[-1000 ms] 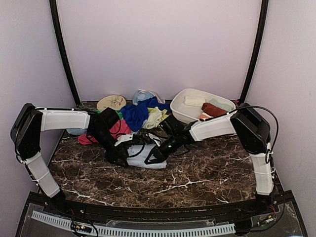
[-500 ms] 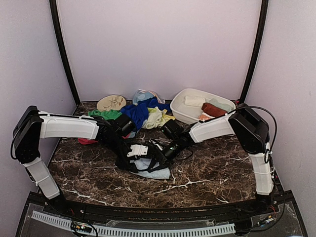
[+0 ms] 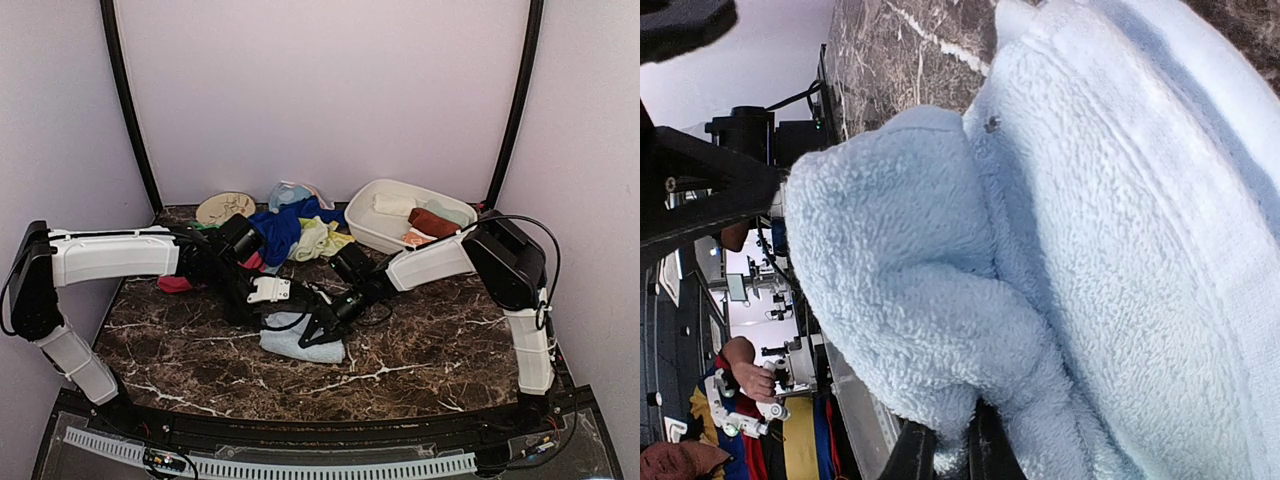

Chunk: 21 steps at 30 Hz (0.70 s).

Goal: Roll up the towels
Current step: Roll the towel at the center of the board.

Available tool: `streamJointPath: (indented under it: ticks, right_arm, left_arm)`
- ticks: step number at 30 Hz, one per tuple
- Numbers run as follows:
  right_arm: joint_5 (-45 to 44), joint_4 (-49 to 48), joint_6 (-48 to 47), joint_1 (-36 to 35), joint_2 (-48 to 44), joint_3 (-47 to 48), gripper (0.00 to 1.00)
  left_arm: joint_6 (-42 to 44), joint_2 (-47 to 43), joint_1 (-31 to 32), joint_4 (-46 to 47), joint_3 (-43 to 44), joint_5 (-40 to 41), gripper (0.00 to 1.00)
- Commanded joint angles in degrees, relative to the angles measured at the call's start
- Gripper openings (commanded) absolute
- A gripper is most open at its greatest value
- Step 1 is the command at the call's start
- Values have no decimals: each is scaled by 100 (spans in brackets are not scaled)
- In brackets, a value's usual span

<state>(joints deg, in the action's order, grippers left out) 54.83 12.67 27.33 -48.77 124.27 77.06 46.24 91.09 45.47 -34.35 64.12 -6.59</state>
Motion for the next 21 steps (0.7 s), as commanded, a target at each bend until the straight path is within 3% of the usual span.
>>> streamJointPath:
  ticks: [1, 6, 16, 19, 21]
  right_arm:
    - [-1003, 845, 88, 48, 431, -173, 0]
    - [-1057, 860, 114, 55, 407, -145, 0]
    - [-977, 623, 263, 60, 336, -294, 0]
    - [-910, 532, 329, 60, 309, -296, 0]
    - [-902, 433, 388, 97, 229, -336, 0]
  left_arm:
    - [-167, -169, -35, -432, 373, -156, 56]
    - [68, -32, 212, -332, 256, -1255, 58]
    - [-34, 1121, 418, 461, 76, -1019, 55]
    - [-90, 1304, 374, 496, 47, -883, 46]
    - [-197, 1404, 249, 412, 92, -981, 29]
